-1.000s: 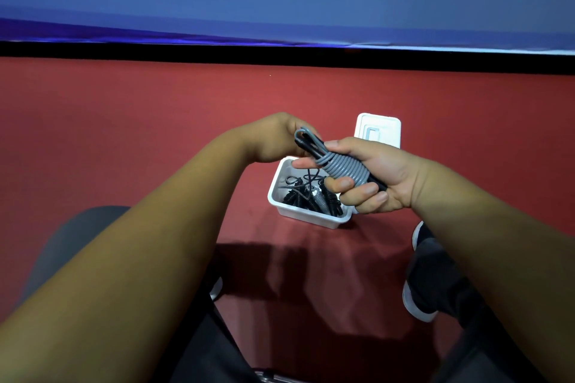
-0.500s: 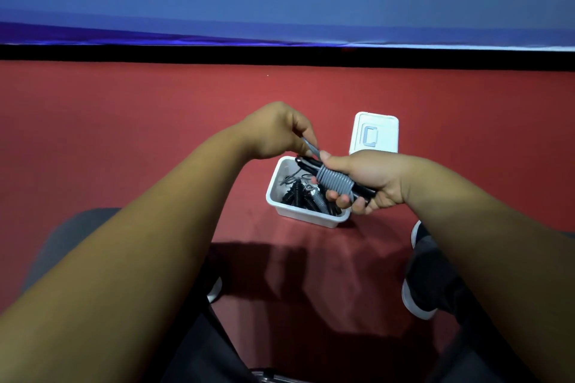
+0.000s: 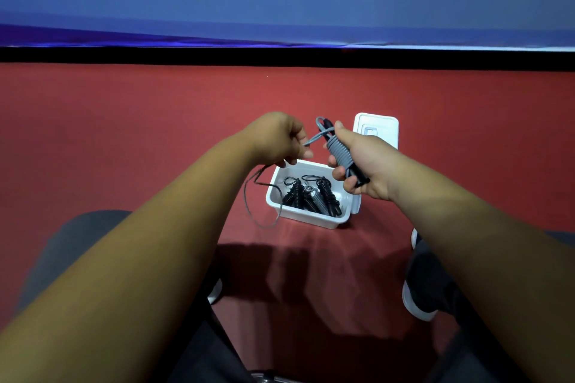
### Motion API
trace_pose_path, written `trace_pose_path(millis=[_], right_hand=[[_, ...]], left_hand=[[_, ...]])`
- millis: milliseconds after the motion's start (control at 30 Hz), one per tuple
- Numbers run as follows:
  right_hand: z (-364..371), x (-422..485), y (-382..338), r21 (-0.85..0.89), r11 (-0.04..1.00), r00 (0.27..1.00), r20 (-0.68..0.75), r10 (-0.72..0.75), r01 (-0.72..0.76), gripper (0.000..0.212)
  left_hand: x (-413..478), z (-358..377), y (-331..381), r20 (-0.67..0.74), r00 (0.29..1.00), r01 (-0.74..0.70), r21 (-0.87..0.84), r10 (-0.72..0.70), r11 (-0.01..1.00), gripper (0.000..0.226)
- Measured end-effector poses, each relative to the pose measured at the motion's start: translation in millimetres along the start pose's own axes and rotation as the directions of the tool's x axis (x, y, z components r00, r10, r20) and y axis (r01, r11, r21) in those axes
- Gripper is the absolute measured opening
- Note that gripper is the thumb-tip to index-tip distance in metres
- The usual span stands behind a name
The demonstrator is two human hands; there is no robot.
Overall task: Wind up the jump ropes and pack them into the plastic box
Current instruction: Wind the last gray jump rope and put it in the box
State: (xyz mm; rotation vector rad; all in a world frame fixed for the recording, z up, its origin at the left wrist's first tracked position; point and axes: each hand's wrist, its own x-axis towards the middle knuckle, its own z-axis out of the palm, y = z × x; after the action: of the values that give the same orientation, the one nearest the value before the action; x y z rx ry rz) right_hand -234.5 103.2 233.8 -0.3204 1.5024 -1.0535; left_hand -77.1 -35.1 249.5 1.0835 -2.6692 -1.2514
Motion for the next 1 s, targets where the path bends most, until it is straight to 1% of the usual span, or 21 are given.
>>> trace_pose_path(millis=[100,167,233,300,433,533,600,667,733,800,833,867,933,1000], right_hand=[[-3,-1,-5,0.055,0.998,0.999,-0.025,-0.032,0.034,0.055],[-7,1,-7,0.076,0.996,0.998,-0.037,-0.042,0.044,0.052],[-11,2,-8,0.090,0.995,0.999,-0.030,-0.043,0.046,0.049],[-13,2,-9,0.096,0.995,0.999,-0.019,-0.041,0.043,0.046],[-12,0,-9,0.092,0.995,1.000,0.006,-0.026,0.026,0.043],[-10,-1,-6,0.077,0.997,0.999,0.044,-0.013,0.009,0.043],[-8,-2,-7,0.078,0.997,0.998,0.059,-0.016,0.011,0.041],[-10,-2,-10,0.096,0.995,0.998,0.054,-0.020,0.015,0.038],[-13,-2,-13,0.109,0.994,0.999,0.039,-0.014,0.010,0.036],[-15,-2,-14,0.116,0.993,1.000,0.028,-0.011,0.008,0.036],[-15,-2,-14,0.122,0.993,0.999,0.029,-0.014,0.010,0.037],[-14,-3,-14,0.129,0.992,0.999,0.036,-0.020,0.015,0.037],[-13,-5,-16,0.143,0.989,0.997,0.057,-0.045,0.037,0.040],[-12,-7,-18,0.130,0.989,0.994,0.070,-0.080,0.071,0.047]], left_hand=[[0,4,3,-0.016,0.999,-0.042,-0.221,0.039,0.974,0.014],[1,4,5,0.002,0.997,-0.065,-0.387,0.071,0.920,0.022],[1,2,6,0.010,0.998,-0.056,-0.496,0.070,0.866,0.029],[0,0,5,0.005,0.998,-0.052,-0.472,0.061,0.880,0.025],[-1,-2,1,-0.003,1.000,-0.024,-0.273,0.024,0.962,0.014],[-3,3,5,0.033,0.999,0.033,-0.175,-0.028,0.984,0.019],[-5,5,6,0.039,0.998,0.054,-0.184,-0.048,0.981,0.025],[-6,4,6,0.013,1.000,-0.001,-0.242,0.004,0.970,0.027],[-6,1,8,0.004,0.999,-0.044,-0.410,0.050,0.911,0.030],[-7,-3,12,0.019,0.998,-0.042,-0.563,0.064,0.825,0.039],[-7,-4,14,0.014,0.997,-0.051,-0.577,0.073,0.815,0.040],[-8,-5,14,0.002,0.997,-0.068,-0.555,0.083,0.829,0.038],[-9,-7,12,-0.022,0.994,-0.105,-0.452,0.106,0.886,0.028],[-10,-9,9,-0.044,0.993,-0.121,-0.401,0.113,0.908,0.021]])
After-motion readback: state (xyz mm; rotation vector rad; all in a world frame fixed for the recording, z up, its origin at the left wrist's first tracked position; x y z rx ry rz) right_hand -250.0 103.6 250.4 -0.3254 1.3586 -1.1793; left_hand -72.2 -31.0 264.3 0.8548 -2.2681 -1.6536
